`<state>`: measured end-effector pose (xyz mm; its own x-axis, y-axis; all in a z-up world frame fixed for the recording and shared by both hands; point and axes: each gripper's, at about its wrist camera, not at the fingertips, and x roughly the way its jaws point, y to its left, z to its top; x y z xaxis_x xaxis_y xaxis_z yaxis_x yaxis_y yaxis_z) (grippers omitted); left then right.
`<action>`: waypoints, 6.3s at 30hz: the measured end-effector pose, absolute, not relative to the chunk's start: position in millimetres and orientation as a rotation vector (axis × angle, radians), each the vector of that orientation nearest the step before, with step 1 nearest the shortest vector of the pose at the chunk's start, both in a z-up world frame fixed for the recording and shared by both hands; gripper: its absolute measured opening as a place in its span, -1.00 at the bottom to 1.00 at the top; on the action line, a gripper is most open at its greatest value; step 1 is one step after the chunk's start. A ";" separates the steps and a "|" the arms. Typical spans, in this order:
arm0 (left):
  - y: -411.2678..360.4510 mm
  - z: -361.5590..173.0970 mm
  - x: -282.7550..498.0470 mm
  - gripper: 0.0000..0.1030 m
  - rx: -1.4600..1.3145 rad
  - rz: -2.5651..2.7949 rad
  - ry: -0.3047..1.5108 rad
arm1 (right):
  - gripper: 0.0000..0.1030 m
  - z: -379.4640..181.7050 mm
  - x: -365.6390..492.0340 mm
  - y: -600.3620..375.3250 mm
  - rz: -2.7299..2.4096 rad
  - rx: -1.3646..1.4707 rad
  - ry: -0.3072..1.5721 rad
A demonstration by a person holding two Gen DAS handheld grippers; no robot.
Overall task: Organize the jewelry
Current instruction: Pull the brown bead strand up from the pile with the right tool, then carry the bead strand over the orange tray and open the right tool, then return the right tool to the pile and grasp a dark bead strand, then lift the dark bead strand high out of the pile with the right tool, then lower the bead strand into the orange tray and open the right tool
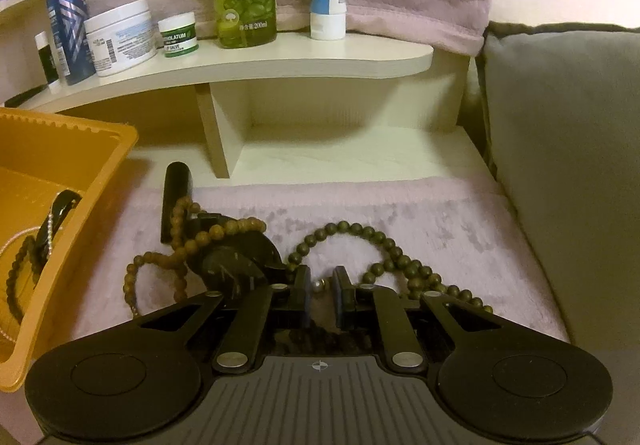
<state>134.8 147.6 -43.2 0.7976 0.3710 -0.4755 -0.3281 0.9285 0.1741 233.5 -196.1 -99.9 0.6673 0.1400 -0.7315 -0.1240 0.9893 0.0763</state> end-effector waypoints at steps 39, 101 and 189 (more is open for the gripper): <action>146.7 -46.1 135.7 -0.64 0.088 0.385 0.533 | -0.83 -37.4 193.2 -91.3 0.743 0.156 0.763; 143.8 -45.2 130.6 -0.64 0.093 0.395 0.530 | -0.81 -97.7 185.5 -146.6 0.559 -0.234 0.731; 141.0 -42.0 130.2 -0.64 0.093 0.379 0.557 | -0.09 41.0 196.4 -171.4 0.584 0.246 0.728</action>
<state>130.2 141.0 -42.0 0.7816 0.3758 -0.4979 -0.3260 0.9266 0.1877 196.4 -171.4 41.0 0.5976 0.5800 -0.5536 -0.4147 0.8145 0.4057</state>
